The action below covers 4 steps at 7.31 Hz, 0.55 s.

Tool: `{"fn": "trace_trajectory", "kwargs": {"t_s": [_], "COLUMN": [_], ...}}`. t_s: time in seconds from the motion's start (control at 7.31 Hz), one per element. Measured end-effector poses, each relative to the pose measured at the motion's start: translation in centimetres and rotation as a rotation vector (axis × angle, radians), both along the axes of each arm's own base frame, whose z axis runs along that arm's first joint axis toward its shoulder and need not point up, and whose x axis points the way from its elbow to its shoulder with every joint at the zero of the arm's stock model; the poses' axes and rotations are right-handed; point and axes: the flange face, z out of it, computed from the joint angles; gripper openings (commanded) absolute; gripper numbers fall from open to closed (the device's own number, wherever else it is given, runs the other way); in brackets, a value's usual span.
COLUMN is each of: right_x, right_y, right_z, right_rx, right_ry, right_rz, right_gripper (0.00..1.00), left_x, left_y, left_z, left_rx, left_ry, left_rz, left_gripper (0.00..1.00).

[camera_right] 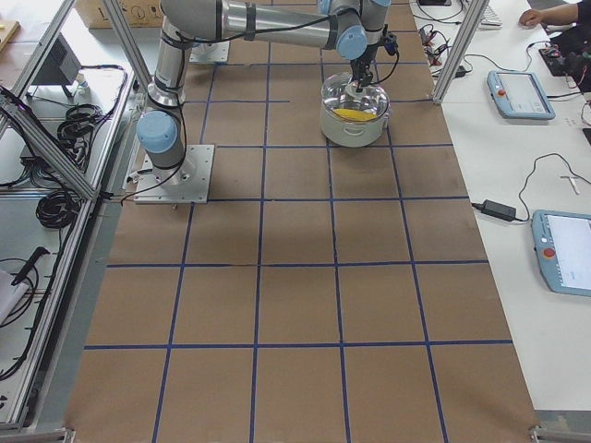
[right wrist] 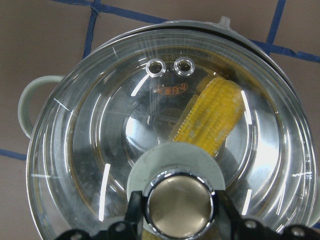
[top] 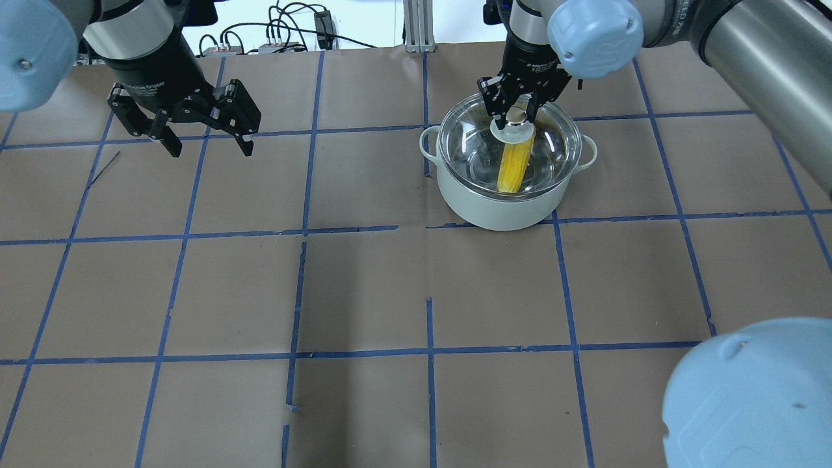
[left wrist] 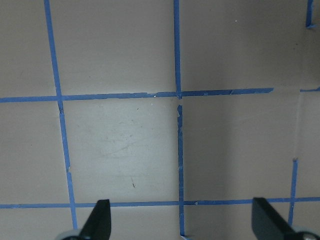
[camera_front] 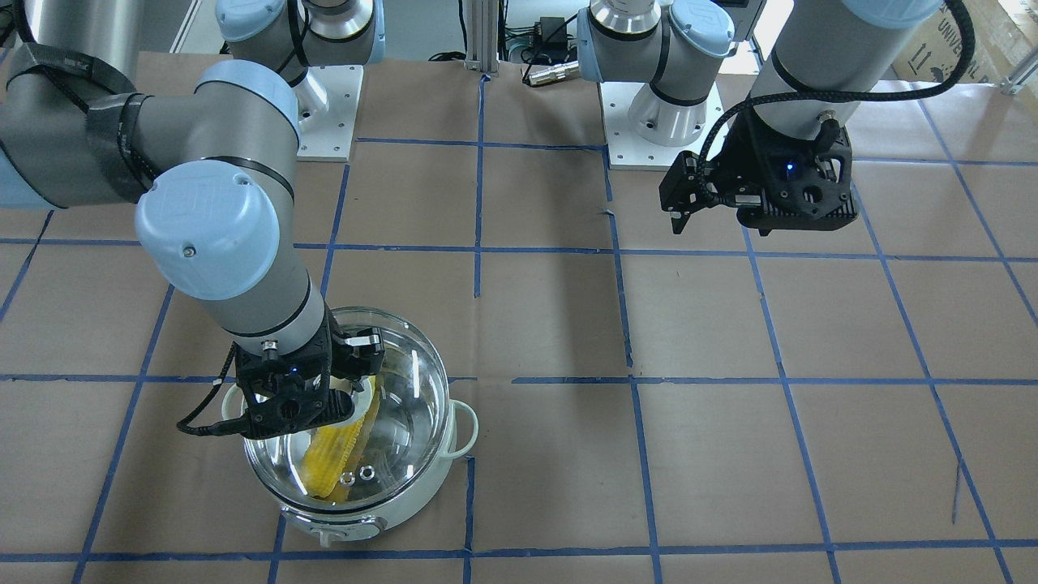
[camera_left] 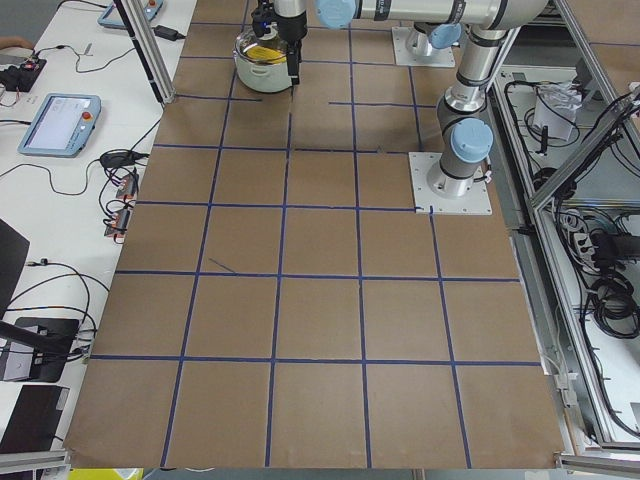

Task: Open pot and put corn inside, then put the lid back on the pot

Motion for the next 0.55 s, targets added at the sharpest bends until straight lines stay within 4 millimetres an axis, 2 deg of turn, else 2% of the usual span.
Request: {"fn": "trace_trajectory", "kwargs": {"t_s": [0.14, 0.27, 0.55], "right_x": [0.00, 0.00, 0.01], "right_y": [-0.01, -0.04, -0.32], "right_z": [-0.01, -0.01, 0.24], "right_rx": [0.000, -0.001, -0.031], "right_ry": [0.000, 0.001, 0.000], "right_rz": [0.000, -0.001, -0.002], "right_gripper": [0.37, 0.61, 0.70], "left_x": [0.01, 0.01, -0.02], "left_y": [-0.01, 0.00, -0.01], "left_z": [-0.02, -0.03, -0.08], "left_rx": [0.000, 0.000, -0.001], "left_ry": [-0.001, -0.001, 0.002], "left_rz": [0.000, 0.000, -0.001], "left_gripper": [1.00, 1.00, 1.00]}}
